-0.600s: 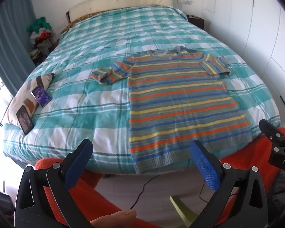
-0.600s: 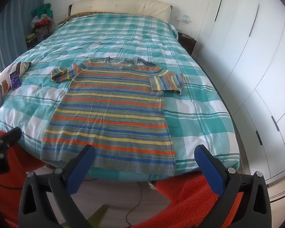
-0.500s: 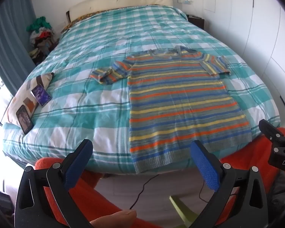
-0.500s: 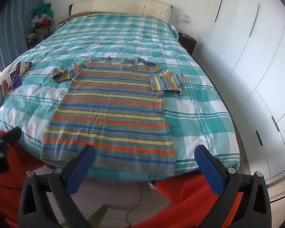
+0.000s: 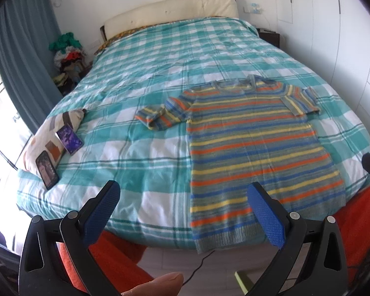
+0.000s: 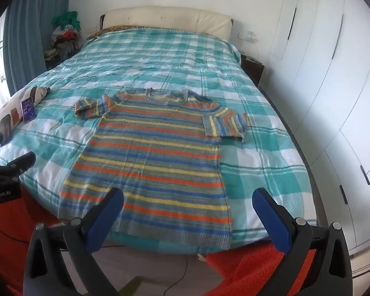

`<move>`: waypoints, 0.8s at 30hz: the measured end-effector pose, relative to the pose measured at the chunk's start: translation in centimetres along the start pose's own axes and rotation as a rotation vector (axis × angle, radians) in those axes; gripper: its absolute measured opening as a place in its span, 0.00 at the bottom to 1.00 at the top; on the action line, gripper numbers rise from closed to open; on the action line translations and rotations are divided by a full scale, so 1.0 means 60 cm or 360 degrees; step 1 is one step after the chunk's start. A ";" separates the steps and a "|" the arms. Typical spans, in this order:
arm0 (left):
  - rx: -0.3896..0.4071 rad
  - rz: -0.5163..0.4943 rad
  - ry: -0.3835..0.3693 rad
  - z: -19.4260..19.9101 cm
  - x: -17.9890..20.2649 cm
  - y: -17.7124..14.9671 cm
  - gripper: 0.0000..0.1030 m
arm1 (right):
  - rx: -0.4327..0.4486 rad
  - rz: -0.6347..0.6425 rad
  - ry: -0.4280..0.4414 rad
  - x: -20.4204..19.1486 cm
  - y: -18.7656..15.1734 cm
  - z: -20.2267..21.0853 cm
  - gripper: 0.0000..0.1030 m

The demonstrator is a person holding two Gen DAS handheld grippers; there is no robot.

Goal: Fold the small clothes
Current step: 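Move the right gripper to the cuff of the striped sweater's sleeve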

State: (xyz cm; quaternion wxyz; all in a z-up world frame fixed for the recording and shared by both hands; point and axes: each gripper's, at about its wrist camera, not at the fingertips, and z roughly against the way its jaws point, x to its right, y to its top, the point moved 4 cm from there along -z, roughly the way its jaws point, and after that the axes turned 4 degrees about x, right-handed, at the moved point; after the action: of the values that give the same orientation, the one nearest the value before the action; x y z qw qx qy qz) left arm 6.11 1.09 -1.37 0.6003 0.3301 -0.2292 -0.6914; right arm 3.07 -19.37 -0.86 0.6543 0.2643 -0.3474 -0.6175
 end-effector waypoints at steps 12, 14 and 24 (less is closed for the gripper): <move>-0.0094 0.0054 -0.0128 -0.043 0.025 0.008 1.00 | 0.0016 0.0013 0.0298 -0.008 0.040 -0.057 1.00; -0.0108 0.0071 -0.0147 -0.047 0.027 0.008 1.00 | -0.0021 -0.0030 0.0227 0.011 0.038 -0.065 1.00; -0.0236 0.0005 -0.0253 -0.070 0.052 -0.028 1.00 | -0.0200 -0.0059 0.0229 0.031 -0.020 -0.091 1.00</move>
State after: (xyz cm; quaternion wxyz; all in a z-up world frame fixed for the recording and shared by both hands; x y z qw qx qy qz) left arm 7.87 -1.35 -5.98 0.6040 0.2286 -0.2249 -0.7296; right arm 6.54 -21.79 -4.93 0.6813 0.2729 -0.2549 -0.6296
